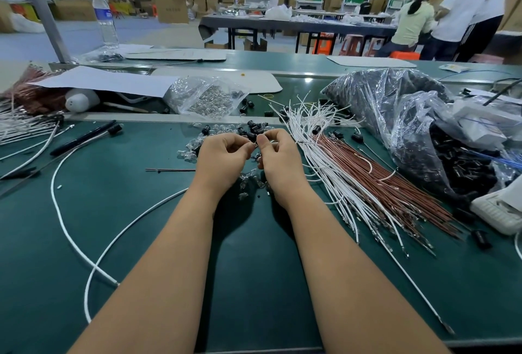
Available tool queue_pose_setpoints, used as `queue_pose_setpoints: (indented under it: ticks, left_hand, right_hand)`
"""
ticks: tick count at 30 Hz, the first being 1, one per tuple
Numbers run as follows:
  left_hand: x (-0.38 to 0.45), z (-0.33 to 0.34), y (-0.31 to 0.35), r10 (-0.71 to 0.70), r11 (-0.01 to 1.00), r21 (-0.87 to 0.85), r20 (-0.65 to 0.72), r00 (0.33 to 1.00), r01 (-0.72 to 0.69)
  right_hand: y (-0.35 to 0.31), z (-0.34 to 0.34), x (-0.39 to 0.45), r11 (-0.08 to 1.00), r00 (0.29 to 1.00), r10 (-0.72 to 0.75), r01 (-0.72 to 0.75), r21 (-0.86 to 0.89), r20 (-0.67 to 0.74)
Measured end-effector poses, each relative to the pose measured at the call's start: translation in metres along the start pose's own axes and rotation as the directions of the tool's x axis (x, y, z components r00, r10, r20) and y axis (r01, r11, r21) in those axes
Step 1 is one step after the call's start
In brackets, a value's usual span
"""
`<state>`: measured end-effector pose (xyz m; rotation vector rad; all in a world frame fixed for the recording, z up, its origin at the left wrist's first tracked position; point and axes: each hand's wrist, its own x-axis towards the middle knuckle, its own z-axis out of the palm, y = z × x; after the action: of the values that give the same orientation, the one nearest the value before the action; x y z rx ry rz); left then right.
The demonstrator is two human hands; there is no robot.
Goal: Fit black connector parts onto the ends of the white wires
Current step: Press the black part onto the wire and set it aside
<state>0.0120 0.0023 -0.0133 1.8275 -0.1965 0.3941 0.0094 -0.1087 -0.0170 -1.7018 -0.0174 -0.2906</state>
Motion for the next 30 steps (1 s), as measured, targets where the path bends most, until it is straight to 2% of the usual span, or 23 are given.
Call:
queue_pose_setpoints:
  ticks: [13, 22, 30]
  left_hand:
    - [0.0, 0.005, 0.004, 0.01, 0.999, -0.049, -0.008, 1.0, -0.01]
    - [0.006, -0.002, -0.006, 0.057, 0.996, 0.065, 0.004, 0.998, -0.057]
    - [0.004, -0.001, -0.003, 0.065, 0.997, 0.028, -0.002, 0.998, -0.065]
  right_hand:
    - [-0.001, 0.002, 0.001, 1.0, 1.0, -0.001, 0.001, 0.023, -0.002]
    - [0.001, -0.001, 0.005, 0.993, 0.996, 0.007, 0.003, 0.115, -0.084]
    - [0.001, 0.003, 0.006, 0.997, 0.999, 0.008, -0.004, 0.081, -0.044]
